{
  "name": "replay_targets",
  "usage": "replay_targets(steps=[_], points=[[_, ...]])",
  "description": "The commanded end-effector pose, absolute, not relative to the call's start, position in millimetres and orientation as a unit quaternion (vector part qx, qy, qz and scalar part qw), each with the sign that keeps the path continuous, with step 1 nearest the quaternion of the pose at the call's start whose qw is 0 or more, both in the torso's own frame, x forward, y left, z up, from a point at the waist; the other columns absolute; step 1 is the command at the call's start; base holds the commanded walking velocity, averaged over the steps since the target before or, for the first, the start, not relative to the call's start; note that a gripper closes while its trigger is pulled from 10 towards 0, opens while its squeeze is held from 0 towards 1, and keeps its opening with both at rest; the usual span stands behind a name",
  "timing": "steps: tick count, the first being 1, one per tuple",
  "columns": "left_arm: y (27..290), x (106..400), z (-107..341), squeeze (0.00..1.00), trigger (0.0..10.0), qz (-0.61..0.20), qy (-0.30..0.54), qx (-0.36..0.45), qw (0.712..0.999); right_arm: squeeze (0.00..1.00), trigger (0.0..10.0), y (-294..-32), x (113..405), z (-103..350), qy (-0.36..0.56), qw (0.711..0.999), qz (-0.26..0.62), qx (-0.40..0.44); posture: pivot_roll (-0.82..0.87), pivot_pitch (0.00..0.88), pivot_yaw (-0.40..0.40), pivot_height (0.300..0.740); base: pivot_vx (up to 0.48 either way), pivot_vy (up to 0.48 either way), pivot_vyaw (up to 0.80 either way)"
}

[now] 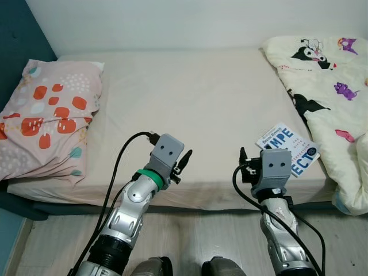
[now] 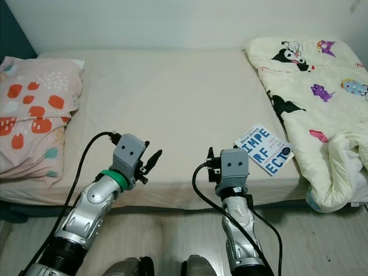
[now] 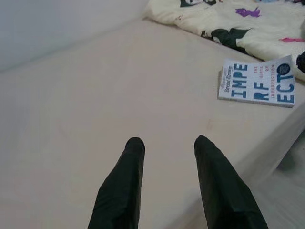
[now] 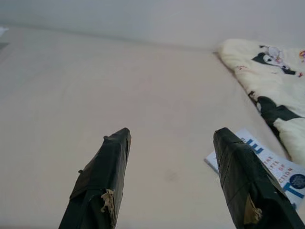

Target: Clean up the room

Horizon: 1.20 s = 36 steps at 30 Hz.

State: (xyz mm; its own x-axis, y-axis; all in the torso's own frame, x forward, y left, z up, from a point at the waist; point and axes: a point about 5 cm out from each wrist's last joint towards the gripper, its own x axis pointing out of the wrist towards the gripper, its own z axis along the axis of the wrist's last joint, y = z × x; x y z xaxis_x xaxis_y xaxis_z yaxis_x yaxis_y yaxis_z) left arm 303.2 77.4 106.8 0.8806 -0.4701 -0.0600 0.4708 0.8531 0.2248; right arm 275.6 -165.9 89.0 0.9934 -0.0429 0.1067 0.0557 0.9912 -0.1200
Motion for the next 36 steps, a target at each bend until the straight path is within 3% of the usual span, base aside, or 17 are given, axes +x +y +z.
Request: replay_targets(steps=[1,7,36], points=[[77.7,301.3,101.2,0.00,10.0,-0.249,0.016,0.118,0.961,0.00,10.0,-165.6,274.4,82.9,-0.037,0.997,-0.024,-0.060,-0.14,0.032,0.083,0.740,0.000,0.000,0.00],[77.6,300.6,101.2,0.00,10.0,-0.252,0.014,0.122,0.960,0.00,10.0,-165.5,274.1,82.4,-0.036,0.997,-0.022,-0.060,-0.14,0.033,0.082,0.740,0.000,0.000,0.00],[79.0,300.2,99.4,0.00,10.0,-0.248,0.015,0.129,0.960,0.00,10.0,-166.0,273.7,81.7,-0.034,0.997,-0.020,-0.065,-0.14,0.030,0.082,0.740,0.000,-0.421,0.00]])
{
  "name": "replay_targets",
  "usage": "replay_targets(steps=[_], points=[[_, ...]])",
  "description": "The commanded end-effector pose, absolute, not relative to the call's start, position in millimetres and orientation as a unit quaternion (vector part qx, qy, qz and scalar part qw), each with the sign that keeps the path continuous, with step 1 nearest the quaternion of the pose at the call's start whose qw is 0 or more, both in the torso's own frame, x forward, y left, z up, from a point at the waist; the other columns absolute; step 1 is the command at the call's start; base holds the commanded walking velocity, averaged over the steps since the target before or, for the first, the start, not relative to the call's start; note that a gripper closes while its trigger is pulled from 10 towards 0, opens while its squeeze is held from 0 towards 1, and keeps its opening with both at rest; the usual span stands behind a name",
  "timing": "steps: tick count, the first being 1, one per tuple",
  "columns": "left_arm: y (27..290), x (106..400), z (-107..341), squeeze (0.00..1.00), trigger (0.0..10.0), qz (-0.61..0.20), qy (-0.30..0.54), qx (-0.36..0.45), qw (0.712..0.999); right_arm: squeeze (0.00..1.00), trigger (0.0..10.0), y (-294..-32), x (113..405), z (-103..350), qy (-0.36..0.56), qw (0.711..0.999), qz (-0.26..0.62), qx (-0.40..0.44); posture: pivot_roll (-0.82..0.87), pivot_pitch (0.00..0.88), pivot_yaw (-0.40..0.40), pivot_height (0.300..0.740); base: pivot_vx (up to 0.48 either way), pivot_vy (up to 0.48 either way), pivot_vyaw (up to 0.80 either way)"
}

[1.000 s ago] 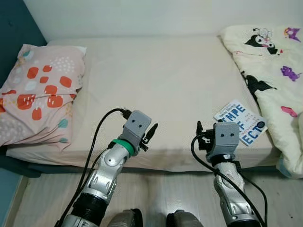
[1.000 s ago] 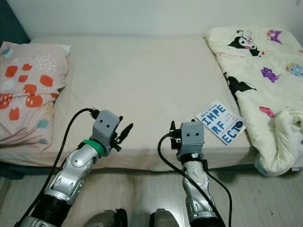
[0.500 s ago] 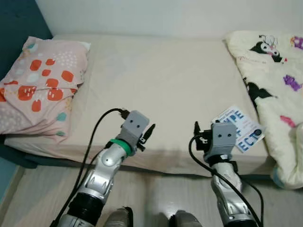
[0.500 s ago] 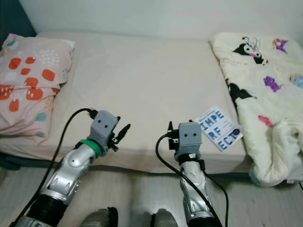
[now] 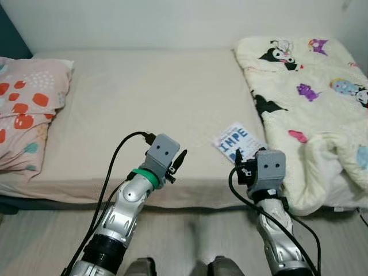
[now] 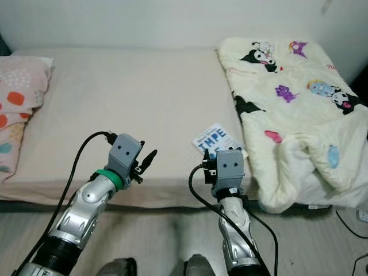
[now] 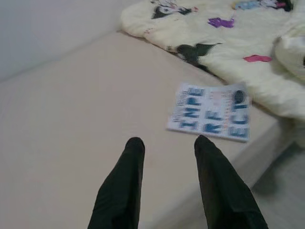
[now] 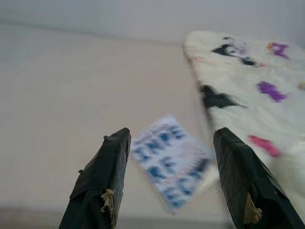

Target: Clean up the room

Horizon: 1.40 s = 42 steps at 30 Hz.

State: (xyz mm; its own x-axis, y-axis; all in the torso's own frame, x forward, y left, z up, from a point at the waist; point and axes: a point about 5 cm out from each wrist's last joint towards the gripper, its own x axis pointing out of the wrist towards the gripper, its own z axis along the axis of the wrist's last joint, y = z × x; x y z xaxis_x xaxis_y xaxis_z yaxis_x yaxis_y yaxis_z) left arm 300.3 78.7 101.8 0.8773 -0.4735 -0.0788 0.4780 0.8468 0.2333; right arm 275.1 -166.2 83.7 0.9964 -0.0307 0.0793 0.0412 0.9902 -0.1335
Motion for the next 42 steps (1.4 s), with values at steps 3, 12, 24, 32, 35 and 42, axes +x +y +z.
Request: replay_targets(steps=[3,12,24,32,35,42], points=[[79.8,300.9,98.5,0.00,10.0,-0.245,0.019,0.130,0.961,0.00,10.0,-165.8,273.5,81.4,-0.034,0.997,-0.020,-0.064,-0.14,0.031,0.084,0.740,0.000,0.000,0.00],[79.3,303.4,99.9,0.00,10.0,-0.245,0.015,0.133,0.960,0.00,10.0,-165.2,273.3,80.8,-0.033,0.997,-0.020,-0.064,-0.14,0.033,0.087,0.740,0.000,0.000,0.00],[80.7,305.7,101.6,0.00,10.0,-0.235,0.006,0.142,0.962,0.00,10.0,-163.9,272.0,79.2,-0.029,0.997,-0.014,-0.068,-0.14,0.035,0.087,0.740,0.170,0.000,0.00],[80.8,306.0,101.3,0.00,10.0,-0.232,0.004,0.142,0.962,0.00,10.0,-164.8,271.6,79.1,-0.029,0.997,-0.014,-0.070,-0.14,0.037,0.085,0.740,0.480,0.000,0.00],[81.4,306.4,100.7,0.00,10.0,-0.228,0.007,0.136,0.964,0.00,10.0,-164.8,271.5,79.0,-0.028,0.997,-0.014,-0.070,-0.14,0.037,0.084,0.740,0.160,0.000,0.00],[81.5,306.7,100.5,0.00,10.0,-0.227,0.010,0.132,0.965,0.00,10.0,-165.1,271.5,78.9,-0.028,0.997,-0.014,-0.070,-0.14,0.037,0.083,0.740,0.000,0.000,0.00]])
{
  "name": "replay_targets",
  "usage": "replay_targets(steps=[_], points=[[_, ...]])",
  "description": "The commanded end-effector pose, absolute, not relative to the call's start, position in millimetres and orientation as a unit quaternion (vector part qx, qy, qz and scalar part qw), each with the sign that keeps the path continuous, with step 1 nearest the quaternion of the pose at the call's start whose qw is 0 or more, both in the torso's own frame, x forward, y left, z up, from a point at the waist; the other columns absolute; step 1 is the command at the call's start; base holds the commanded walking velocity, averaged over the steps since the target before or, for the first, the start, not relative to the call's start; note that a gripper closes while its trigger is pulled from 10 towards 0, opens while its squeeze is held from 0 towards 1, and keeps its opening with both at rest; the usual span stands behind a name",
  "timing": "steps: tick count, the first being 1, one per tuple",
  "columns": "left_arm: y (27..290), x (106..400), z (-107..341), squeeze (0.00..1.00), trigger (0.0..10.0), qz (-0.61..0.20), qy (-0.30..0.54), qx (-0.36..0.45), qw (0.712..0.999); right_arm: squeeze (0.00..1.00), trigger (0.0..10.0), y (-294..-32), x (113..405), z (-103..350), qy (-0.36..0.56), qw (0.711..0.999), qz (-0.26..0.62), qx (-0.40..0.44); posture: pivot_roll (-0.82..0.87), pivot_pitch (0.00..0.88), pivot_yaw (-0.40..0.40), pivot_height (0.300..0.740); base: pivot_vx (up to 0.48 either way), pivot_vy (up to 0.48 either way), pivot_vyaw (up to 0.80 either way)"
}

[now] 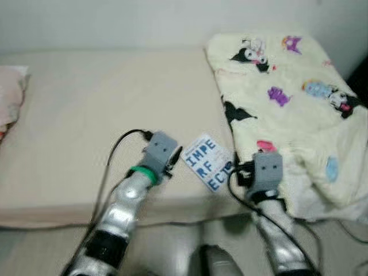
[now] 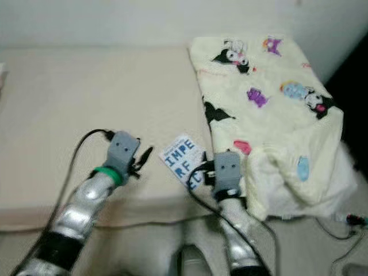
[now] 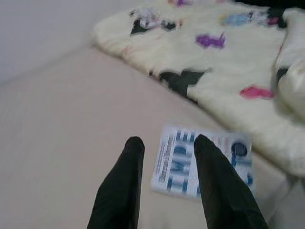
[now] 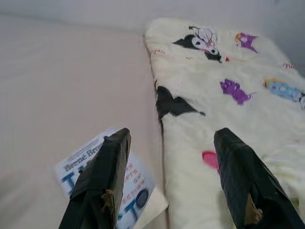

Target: Clean up the room

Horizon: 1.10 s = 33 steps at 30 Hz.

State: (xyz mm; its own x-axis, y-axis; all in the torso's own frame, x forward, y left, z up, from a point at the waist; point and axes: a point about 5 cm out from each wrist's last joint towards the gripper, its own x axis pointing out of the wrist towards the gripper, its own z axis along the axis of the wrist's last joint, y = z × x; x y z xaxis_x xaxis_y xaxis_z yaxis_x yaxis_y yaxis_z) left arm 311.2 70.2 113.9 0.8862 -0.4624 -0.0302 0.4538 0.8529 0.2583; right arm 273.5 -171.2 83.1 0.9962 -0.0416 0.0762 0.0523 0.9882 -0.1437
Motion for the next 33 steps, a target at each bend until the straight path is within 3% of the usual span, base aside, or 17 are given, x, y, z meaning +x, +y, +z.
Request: replay_targets(steps=[1,25,33], points=[[81.5,306.7,100.5,0.00,10.0,-0.227,0.010,0.132,0.965,0.00,10.0,-165.1,271.5,78.9,-0.028,0.997,-0.014,-0.070,-0.14,0.037,0.083,0.740,0.000,0.000,0.00],[80.3,303.5,97.3,0.00,10.0,-0.238,0.011,0.134,0.962,0.00,10.0,-164.0,270.7,76.5,-0.025,0.998,-0.015,-0.062,-0.14,0.041,0.084,0.740,0.000,0.000,0.00],[80.1,303.3,95.3,0.00,10.0,-0.239,0.015,0.135,0.962,0.00,10.0,-163.9,270.7,74.8,-0.022,0.997,-0.015,-0.068,-0.14,0.041,0.083,0.715,0.000,0.000,0.00]])
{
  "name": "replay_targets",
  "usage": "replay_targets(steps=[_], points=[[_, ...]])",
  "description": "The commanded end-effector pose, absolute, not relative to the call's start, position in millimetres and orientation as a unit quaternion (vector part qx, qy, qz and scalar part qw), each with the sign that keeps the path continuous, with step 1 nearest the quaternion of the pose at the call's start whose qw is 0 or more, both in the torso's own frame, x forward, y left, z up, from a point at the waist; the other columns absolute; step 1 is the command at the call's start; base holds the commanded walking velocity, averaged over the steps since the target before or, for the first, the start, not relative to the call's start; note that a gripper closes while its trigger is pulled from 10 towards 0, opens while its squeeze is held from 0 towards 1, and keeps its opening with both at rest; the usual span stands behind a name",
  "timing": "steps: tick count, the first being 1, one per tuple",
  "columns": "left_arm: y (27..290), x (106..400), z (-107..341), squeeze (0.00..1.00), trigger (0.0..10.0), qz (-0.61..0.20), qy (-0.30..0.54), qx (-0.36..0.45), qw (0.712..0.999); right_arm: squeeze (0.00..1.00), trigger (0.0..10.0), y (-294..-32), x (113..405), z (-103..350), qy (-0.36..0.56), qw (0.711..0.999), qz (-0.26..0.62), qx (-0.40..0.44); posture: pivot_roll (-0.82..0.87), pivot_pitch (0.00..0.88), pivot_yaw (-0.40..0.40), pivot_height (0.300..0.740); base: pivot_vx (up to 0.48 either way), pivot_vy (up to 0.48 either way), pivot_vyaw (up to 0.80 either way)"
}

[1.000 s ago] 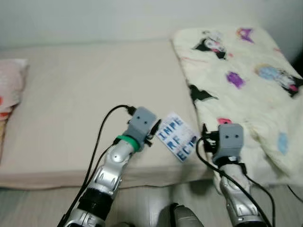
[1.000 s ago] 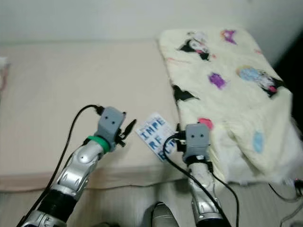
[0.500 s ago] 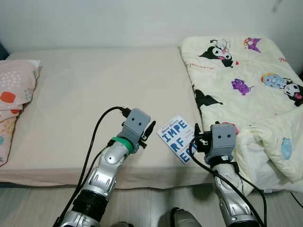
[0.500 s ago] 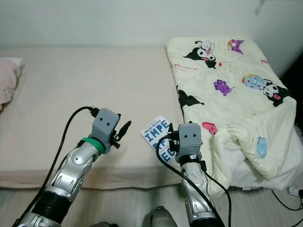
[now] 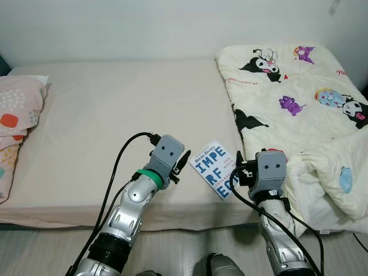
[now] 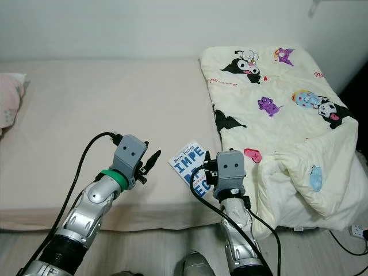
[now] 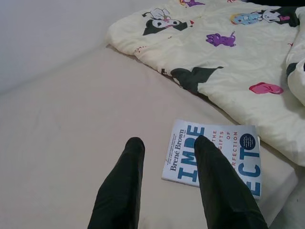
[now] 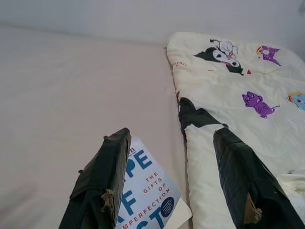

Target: Clean up the room

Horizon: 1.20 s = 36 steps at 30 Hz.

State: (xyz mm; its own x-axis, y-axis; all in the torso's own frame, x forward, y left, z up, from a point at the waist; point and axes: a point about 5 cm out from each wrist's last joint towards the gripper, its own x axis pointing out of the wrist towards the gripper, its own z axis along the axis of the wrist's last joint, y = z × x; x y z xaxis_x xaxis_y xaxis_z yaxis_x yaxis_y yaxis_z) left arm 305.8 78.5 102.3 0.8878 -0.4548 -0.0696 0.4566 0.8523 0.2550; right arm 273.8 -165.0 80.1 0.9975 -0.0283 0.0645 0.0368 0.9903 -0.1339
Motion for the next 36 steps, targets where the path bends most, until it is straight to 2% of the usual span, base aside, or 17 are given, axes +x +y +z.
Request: replay_targets(steps=[1,25,36], points=[[79.9,303.2,95.1,0.00,10.0,-0.239,0.015,0.135,0.961,0.00,10.0,-164.0,270.6,74.6,-0.022,0.997,-0.015,-0.068,-0.14,0.041,0.082,0.710,0.000,0.000,0.00],[80.2,303.0,93.8,0.00,10.0,-0.241,0.016,0.139,0.961,0.00,10.0,-164.4,271.2,73.3,-0.019,0.997,-0.014,-0.070,-0.14,0.032,0.082,0.635,0.000,0.000,0.00],[80.5,303.5,94.2,0.00,10.0,-0.241,0.016,0.141,0.960,0.00,10.0,-163.2,271.6,72.8,-0.018,0.998,-0.014,-0.064,-0.14,0.038,0.085,0.585,0.000,0.000,0.00]])
